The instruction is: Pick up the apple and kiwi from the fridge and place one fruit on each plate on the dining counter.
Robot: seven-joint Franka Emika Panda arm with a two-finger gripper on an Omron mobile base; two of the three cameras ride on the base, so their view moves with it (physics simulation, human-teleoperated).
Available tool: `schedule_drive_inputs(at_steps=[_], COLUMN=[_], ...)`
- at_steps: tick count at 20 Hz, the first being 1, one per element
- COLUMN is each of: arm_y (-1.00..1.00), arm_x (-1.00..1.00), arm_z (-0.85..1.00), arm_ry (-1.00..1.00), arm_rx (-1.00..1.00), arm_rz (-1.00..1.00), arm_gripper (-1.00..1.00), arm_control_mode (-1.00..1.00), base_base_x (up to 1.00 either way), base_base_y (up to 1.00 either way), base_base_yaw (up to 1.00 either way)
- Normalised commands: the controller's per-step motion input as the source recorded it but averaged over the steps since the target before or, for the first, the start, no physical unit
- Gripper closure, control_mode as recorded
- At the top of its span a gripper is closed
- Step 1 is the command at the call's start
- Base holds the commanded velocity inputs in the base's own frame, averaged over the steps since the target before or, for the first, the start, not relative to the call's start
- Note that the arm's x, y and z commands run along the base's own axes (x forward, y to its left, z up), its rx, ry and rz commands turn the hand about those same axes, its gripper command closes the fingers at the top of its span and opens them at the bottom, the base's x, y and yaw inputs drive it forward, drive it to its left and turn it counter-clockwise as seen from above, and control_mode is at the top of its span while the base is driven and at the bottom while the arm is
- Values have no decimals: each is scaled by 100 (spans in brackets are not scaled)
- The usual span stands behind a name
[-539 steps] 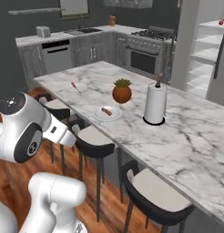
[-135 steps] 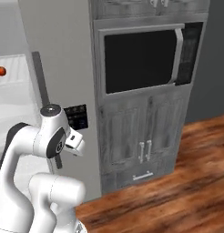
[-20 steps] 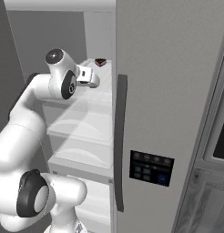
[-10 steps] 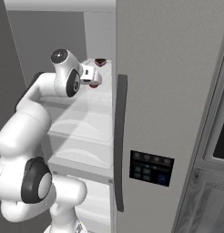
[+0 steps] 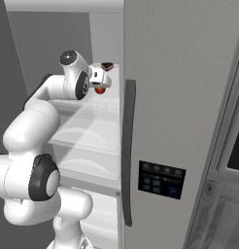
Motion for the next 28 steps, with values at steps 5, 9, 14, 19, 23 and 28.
schedule_drive_inputs(at_steps=[5,9,14,19,23,28], arm_y=[0,0,0,0,0,-1], arm_x=[33,35,16,6,19,21], arm_z=[-18,-9,-4,-18,-16,-12], arm_ry=[0,0,0,0,0,0], arm_rx=[0,0,0,0,0,0], arm_rz=[0,0,0,0,0,0], arm_gripper=[-100,-100,-100,-100,-100,-100], arm_control_mode=[-100,-100,-100,-100,-100,-100], base_base_x=[0,0,0,0,0,0], base_base_y=[0,0,0,0,0,0], base_base_yaw=[0,0,0,0,0,0])
